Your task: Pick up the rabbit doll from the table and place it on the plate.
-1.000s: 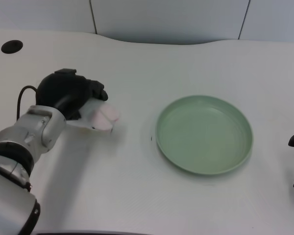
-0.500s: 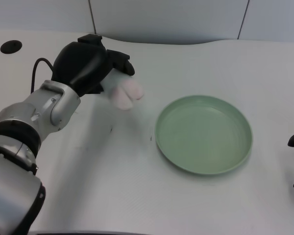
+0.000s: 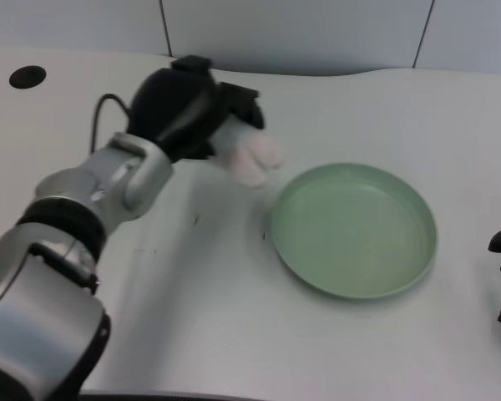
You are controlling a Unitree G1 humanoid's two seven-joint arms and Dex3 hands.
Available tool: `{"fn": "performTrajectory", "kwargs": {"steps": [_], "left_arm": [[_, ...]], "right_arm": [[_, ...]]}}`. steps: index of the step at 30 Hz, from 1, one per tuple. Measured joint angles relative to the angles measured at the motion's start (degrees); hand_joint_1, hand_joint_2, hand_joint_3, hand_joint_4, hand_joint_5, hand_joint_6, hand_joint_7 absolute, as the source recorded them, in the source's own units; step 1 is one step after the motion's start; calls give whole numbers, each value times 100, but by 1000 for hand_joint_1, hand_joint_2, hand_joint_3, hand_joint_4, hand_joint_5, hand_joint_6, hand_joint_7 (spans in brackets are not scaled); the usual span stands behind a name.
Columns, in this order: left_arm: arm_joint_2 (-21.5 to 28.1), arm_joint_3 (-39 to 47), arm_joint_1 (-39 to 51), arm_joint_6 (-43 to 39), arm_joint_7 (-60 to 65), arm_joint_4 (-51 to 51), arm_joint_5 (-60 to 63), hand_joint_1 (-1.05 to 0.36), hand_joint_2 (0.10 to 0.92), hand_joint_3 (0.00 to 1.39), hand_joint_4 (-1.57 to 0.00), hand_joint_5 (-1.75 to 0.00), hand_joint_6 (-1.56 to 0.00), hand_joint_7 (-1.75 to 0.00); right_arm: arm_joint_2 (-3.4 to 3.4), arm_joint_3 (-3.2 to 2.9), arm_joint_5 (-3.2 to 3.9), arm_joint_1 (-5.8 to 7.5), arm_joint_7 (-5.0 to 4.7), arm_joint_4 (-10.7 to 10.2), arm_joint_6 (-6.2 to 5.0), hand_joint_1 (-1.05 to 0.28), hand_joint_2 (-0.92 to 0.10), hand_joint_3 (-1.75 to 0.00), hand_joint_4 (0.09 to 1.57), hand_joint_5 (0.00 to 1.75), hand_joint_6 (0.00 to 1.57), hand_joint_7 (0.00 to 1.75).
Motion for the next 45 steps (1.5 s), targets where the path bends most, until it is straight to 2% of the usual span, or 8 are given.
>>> {"fn": "performTrajectory", "kwargs": {"steps": [6, 17, 23, 26, 27, 29, 33, 45], "left_arm": [[-875, -305, -367, 175, -34, 2, 168, -167, 835, 8, -636, -1701, -708, -1276], [-1007, -412, -364, 292, -203, 82, 192, -169, 866, 50, -669, -1745, -683, -1434], [-1077, -479, -313, 424, -348, 84, 184, -517, 844, 32, -323, -1347, -367, -915], [-1115, -243, -284, 447, -1013, 88, -102, -767, 913, 355, -34, -898, -46, -619], [-1137, -59, -271, 446, -1362, 88, -291, -922, 918, 564, -13, -381, -18, -264], [-1184, 350, -238, 499, -2056, 87, -779, -1004, 920, 679, -3, -99, -4, -69], [-1223, 805, -223, 502, -2673, 74, -1252, -1046, 921, 872, 1, -3, 1, -2], [-1123, 1113, -219, 268, -2978, -31, -1471, -1048, 921, 920, 1, 1, 1, 1]], "right_arm": [[41, -5, 13, 9, -4, -1, 0, -409, -921, -162, 1541, 1746, 1245, 1746], [42, 68, 17, 48, -71, -39, -10, -391, -921, -150, 1547, 1746, 1273, 1746], [43, 70, 25, 48, -101, -48, 51, -390, -921, -161, 1479, 1746, 1185, 1746], [43, 73, 22, 59, -146, -69, 56, -395, -921, -174, 1486, 1746, 1203, 1746], [43, 74, 21, 67, -163, -80, 56, -393, -921, -166, 1485, 1746, 1164, 1746], [43, 77, 18, 74, -212, -101, 56, -391, -921, -162, 1484, 1746, 1141, 1746], [43, 98, 5, 77, -243, -168, 21, -385, -921, -185, 1484, 1746, 1152, 1746], [46, 90, 45, 88, -187, -196, 69, -399, -920, -169, 1456, 1746, 1188, 1746]]}}
